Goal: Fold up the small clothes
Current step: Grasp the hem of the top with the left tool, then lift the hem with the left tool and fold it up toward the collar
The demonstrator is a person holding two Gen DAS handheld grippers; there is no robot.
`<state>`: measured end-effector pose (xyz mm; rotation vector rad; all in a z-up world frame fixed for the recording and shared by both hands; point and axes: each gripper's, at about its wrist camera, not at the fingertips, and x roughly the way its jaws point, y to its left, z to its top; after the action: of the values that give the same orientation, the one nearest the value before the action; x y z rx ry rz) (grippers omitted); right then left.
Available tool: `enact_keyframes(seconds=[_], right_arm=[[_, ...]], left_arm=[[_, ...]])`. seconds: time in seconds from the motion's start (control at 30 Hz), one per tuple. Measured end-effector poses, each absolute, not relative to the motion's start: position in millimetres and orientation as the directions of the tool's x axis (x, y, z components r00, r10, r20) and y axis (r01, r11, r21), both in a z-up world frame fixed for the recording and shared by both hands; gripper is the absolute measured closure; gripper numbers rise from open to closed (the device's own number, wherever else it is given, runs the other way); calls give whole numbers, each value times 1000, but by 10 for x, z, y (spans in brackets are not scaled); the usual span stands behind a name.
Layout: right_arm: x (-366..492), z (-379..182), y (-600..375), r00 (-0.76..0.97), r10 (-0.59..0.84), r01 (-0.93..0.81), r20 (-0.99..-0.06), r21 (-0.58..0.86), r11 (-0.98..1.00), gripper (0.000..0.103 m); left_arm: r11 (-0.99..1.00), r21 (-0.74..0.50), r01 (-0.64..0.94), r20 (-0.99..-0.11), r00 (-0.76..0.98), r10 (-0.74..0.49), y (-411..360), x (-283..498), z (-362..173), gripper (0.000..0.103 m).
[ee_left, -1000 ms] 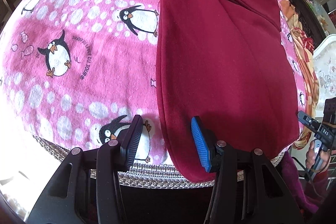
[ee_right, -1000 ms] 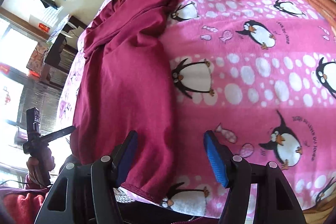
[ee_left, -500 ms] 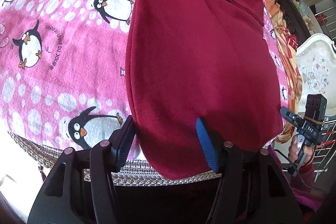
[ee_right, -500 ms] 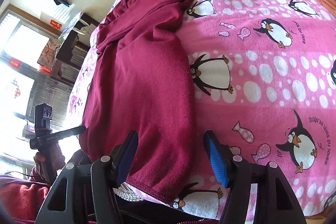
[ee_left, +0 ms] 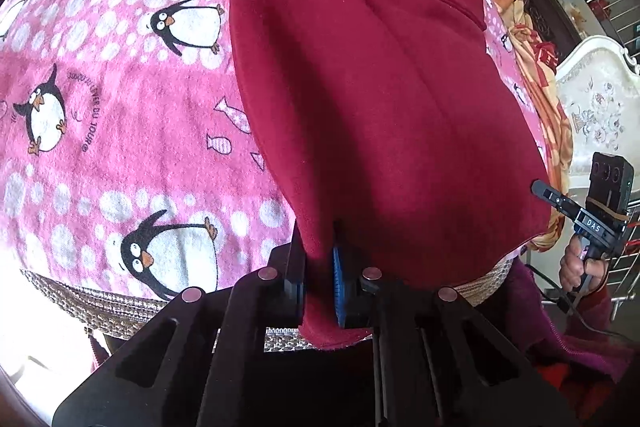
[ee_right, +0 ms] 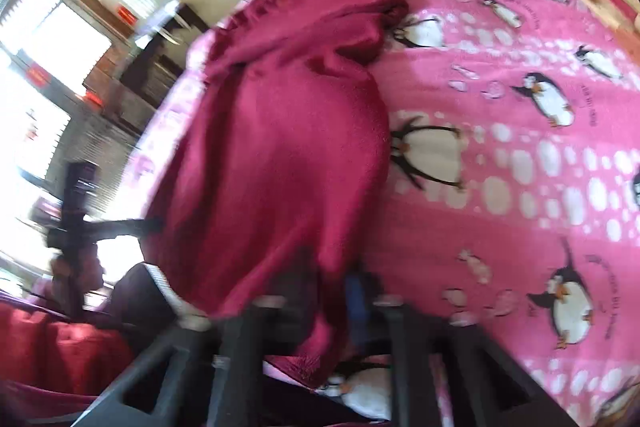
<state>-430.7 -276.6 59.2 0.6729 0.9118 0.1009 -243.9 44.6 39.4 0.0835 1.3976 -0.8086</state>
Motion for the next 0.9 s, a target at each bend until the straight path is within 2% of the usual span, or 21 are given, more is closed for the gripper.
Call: enact_keyframes(seconds=[0.13,0.27,0.5,0.6,0.7,0.9], right_arm=[[-4282,783,-2683,642,353,149,-681,562,814,95],[-4263,846,-2643,644,379,109,-665,569,815,95],[-4110,367,-2628,535,446,194,-718,618,762,95],[-4108,280,-2692,538,474,222,-697,660,718,93],[-4071,319,-2633,529,467,194,-709,636,747,93],[-3787,795,-2787,665,476,85,-575,692,717,94]], left_arm=[[705,-394,590,-874,-1,-486,601,-2425,673,94],[724,-357,591,-883,40,-468,753,-2344,766,94],[737,-406,540,-890,-51,-453,716,-2352,474,94],[729,-396,558,-893,-46,-449,659,-2339,502,94],[723,-403,562,-889,-54,-454,616,-2299,544,94],[683,-461,566,-839,-27,-544,511,-2004,885,94]])
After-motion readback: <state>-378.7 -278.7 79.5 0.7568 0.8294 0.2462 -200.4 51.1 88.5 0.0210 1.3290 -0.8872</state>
